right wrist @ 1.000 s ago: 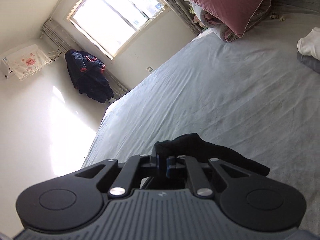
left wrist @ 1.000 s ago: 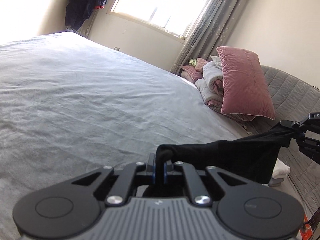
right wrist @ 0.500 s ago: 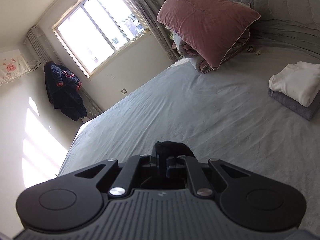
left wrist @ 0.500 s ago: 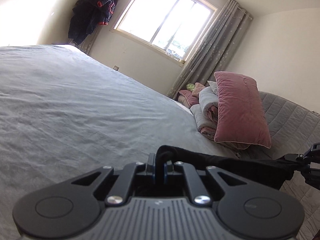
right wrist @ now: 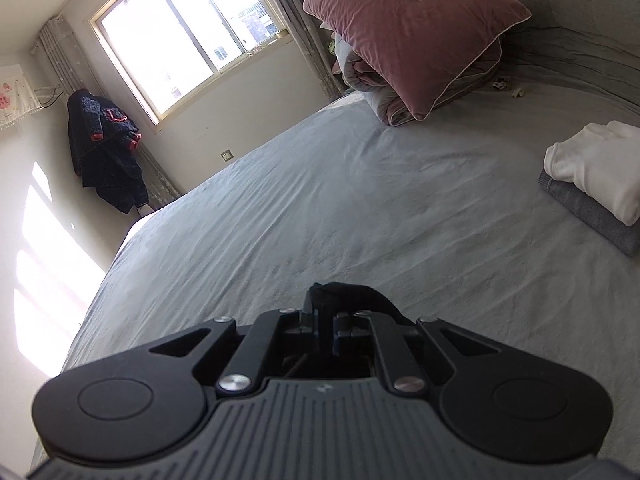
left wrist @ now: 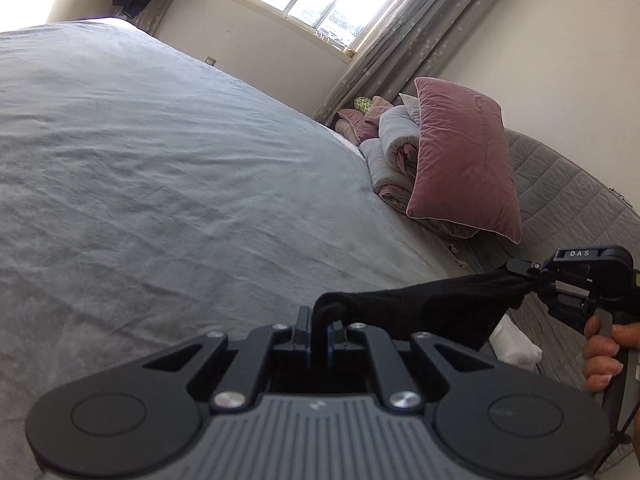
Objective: Fold clothes
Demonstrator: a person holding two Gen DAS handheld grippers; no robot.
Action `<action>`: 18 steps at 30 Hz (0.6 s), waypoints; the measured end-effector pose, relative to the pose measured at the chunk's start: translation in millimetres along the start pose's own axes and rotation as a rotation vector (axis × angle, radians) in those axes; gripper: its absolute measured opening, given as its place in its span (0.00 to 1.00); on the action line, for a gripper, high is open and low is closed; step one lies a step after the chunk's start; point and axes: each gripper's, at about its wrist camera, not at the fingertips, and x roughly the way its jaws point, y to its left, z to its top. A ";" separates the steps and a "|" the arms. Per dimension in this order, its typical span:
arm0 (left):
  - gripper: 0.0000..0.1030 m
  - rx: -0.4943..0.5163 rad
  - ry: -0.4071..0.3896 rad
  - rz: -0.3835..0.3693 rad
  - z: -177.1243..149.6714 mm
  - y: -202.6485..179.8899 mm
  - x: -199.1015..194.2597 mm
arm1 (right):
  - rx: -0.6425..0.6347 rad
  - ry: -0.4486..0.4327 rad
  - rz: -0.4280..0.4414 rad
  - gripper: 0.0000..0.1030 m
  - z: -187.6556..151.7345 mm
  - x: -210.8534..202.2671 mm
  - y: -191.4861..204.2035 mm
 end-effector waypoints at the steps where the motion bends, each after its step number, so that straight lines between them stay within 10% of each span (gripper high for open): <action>1: 0.06 0.026 0.016 -0.017 -3.1 -6.1 -5.0 | -0.015 -0.003 0.011 0.09 2.6 -0.5 1.8; 8: 0.06 0.275 0.165 -0.117 -51.1 -57.5 -34.5 | -0.064 0.093 0.234 0.09 2.6 4.1 25.4; 18: 0.06 0.279 0.268 -0.132 -125.5 -71.0 -67.7 | -0.266 0.346 0.514 0.09 -68.7 8.6 99.1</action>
